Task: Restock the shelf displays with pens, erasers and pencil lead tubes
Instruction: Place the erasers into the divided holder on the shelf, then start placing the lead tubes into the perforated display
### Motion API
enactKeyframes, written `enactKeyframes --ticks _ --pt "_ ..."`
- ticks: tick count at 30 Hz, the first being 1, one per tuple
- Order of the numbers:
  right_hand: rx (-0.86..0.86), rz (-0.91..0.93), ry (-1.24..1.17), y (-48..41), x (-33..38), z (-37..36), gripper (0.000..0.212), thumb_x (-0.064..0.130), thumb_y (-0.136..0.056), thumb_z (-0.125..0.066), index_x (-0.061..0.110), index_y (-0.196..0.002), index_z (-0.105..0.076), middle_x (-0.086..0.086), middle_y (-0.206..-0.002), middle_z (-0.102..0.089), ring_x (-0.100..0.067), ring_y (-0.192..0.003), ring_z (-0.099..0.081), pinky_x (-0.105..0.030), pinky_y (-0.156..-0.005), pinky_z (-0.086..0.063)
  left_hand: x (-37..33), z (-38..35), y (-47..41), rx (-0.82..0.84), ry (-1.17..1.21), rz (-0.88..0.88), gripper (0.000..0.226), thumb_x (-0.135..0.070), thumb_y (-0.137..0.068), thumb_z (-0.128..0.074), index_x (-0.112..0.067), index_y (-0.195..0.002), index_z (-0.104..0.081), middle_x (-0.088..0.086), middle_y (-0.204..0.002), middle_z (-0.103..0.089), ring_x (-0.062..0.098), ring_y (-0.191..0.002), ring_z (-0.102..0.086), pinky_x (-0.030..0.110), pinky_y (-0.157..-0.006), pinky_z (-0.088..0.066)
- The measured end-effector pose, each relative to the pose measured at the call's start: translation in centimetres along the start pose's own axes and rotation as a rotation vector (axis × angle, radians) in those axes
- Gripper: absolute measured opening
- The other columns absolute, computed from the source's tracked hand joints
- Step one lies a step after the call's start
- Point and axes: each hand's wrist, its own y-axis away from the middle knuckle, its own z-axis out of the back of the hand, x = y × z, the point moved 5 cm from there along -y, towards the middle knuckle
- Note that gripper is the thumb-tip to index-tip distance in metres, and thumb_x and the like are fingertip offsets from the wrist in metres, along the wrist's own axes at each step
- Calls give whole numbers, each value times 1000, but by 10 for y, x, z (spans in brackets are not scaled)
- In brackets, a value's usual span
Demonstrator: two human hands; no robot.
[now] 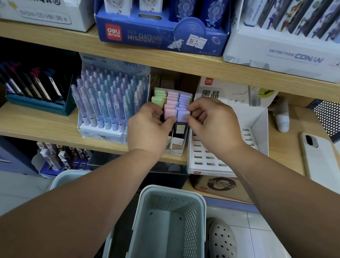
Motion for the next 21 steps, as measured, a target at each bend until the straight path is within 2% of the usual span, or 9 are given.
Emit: enactKeyframes --ticks 2,6,9,12,17,19,21 --pt "10 -33 -17 2 -1 3 18 20 -84 -77 23 -100 -71 9 -83 -64 -9 -71 -56 -35 -72 -55 2 3 3 20 -15 -9 24 -30 -82 -80 -18 -92 -62 -12 -61 -57 -3 -59 -55 6 -54 -36" --pt "61 -116 -36 5 5 7 24 28 -85 -77 26 -107 -67 13 -78 -62 -9 -70 -57 -35 -72 -55 4 18 14 75 -15 -26 23 -31 -85 -78 -21 -92 -60 -8 -65 -60 6 -64 -61 24 -63 -47" --pt "57 -145 -48 13 19 15 25 32 -86 -76 26 -107 -65 13 -75 -61 -7 -68 -57 -33 -70 -54 13 47 24 86 -65 -52 19 -30 -87 -74 -20 -88 -58 -4 -61 -60 15 -63 -63 28 -65 -50" --pt "102 -109 -45 24 42 18 20 32 -88 -74 23 -102 -65 10 -75 -61 -11 -69 -57 -35 -70 -54 40 92 29 91 -184 -29 16 -30 -89 -70 -21 -85 -58 -6 -62 -61 16 -66 -61 30 -65 -48" --pt "374 -73 -105 49 85 -23 14 33 -86 -76 30 -93 -64 12 -78 -63 -10 -73 -62 -40 -73 -56 112 176 40 36 -407 96 16 -31 -87 -71 -19 -83 -63 -7 -67 -63 23 -75 -62 30 -66 -45" --pt "505 -104 -120 62 100 -53 14 34 -85 -77 27 -91 -66 11 -80 -65 -13 -76 -64 -42 -76 -56 152 201 50 89 -492 178 18 -32 -88 -71 -16 -90 -62 0 -72 -65 27 -77 -60 31 -67 -44" --pt "629 -160 -131 77 115 -86 16 36 -86 -77 26 -92 -65 9 -85 -66 -15 -81 -65 -40 -80 -56 199 220 63 193 -584 314 27 -41 -89 -67 -18 -102 -58 5 -82 -66 29 -80 -60 35 -72 -49"
